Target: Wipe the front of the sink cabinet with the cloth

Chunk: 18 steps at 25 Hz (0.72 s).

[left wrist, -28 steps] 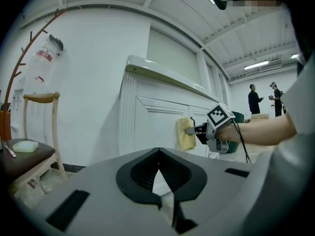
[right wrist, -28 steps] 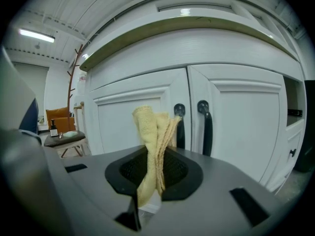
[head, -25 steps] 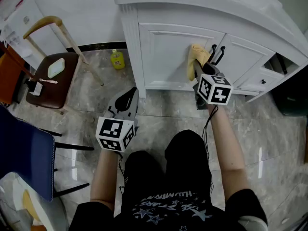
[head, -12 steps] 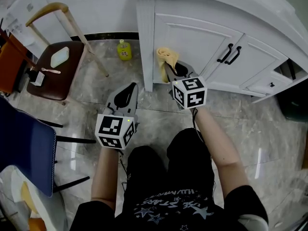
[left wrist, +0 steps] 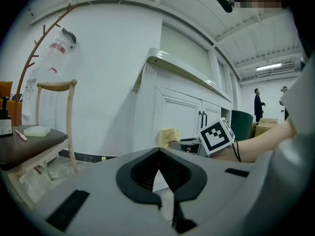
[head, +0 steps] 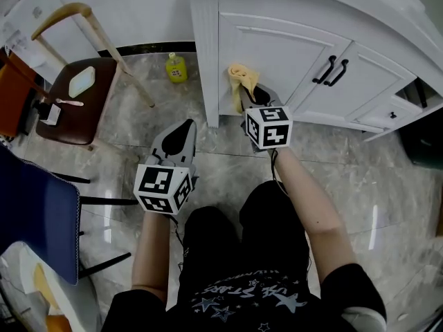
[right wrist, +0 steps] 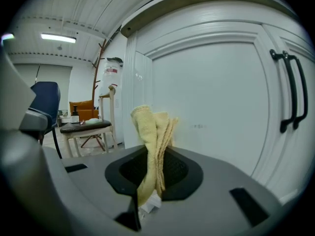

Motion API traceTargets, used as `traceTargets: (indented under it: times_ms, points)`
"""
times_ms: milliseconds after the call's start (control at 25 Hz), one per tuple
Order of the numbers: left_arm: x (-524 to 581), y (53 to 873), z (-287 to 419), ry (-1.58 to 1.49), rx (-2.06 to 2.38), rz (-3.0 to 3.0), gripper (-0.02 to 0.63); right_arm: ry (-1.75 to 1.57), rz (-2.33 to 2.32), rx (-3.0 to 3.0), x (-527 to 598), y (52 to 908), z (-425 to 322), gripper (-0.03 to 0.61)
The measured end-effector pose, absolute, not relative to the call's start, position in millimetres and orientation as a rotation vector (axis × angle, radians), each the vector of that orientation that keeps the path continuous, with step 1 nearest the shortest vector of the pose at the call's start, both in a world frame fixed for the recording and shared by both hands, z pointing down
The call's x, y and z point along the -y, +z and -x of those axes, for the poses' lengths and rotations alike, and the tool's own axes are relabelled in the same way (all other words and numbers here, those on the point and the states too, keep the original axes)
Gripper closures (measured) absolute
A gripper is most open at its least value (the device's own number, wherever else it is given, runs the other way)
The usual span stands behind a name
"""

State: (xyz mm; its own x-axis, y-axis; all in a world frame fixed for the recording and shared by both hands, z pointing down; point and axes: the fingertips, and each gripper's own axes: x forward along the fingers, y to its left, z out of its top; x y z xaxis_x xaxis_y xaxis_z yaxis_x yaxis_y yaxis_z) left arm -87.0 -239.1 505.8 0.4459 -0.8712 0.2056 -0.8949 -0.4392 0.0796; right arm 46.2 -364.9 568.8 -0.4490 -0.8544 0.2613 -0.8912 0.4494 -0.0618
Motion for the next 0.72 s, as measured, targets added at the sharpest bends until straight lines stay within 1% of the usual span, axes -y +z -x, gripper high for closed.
traceTargets:
  times_ms: [200, 720]
  points:
    - [241, 510, 67, 0.192, 1.517, -2.535, 0.597, 0.291, -1.646, 2.446, 364, 573, -93, 0.515]
    - [244, 529, 12, 0.214, 1.373, -2.575, 0.597, 0.435, -1.947, 2.239, 354, 598, -222, 0.515]
